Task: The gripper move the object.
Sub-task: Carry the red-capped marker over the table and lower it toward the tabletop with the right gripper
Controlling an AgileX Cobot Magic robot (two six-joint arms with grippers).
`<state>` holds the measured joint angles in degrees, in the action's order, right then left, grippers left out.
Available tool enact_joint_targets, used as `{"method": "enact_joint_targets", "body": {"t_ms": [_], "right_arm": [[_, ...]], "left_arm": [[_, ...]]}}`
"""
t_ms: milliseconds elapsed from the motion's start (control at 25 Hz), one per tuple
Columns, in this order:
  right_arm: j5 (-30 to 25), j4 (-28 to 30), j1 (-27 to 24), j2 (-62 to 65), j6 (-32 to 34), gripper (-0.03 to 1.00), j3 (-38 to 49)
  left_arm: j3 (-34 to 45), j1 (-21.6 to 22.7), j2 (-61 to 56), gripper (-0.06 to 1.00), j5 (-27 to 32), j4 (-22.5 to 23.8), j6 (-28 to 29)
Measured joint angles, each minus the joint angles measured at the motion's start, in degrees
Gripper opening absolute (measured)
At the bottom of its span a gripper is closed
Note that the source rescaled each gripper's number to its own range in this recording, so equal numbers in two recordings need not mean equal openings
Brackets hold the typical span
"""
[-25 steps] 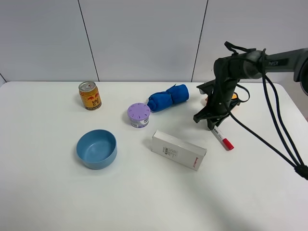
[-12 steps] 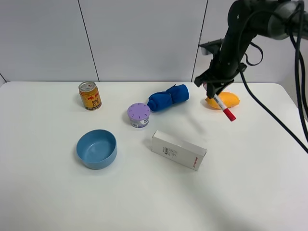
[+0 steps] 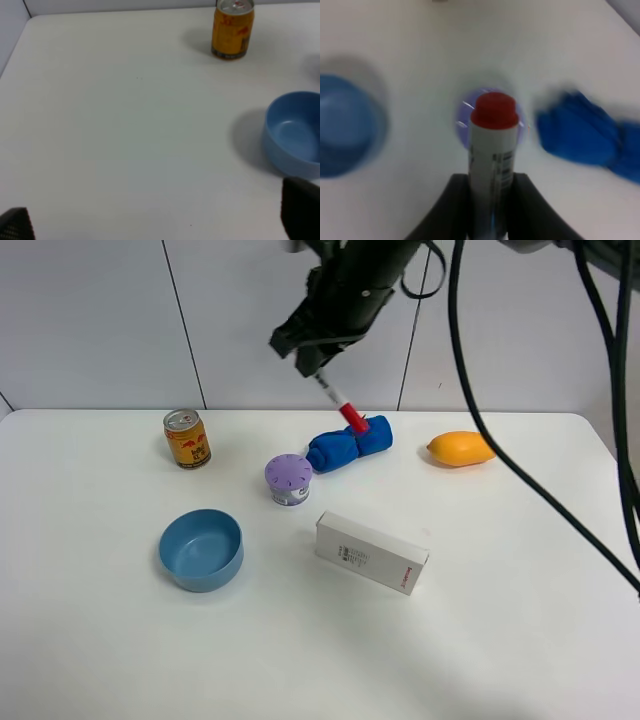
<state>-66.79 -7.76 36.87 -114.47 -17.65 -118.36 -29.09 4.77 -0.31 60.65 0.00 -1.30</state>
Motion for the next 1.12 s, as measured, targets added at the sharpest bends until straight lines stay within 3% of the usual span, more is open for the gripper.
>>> {"method": "enact_joint_targets", "body": {"t_ms": [200,360,520,840,1120], "right_arm": [[10.1,2.2,8.9,-1.0,1.2,0.0,0.0],[16.9,3.1,12.4,-3.7,1.2,0.0,0.0],[20.8,5.0,13.2,-8.4,0.7,0.0,0.0],[26.6,15.4,13.2,-14.7,-3.0,0.0,0.0],[32.0,16.9,13.2,-18.3,-9.8,0.0,0.0]], "left_arm": [[0.0,0.0,0.0,1.0,0.0,0.0,0.0],[0.0,0.0,0.0,1.0,0.0,0.0,0.0],[0.0,0.0,0.0,1.0,0.0,0.0,0.0],[0.0,0.0,0.0,1.0,0.0,0.0,0.0],[0.0,0.0,0.0,1.0,0.0,0.0,0.0]]}}
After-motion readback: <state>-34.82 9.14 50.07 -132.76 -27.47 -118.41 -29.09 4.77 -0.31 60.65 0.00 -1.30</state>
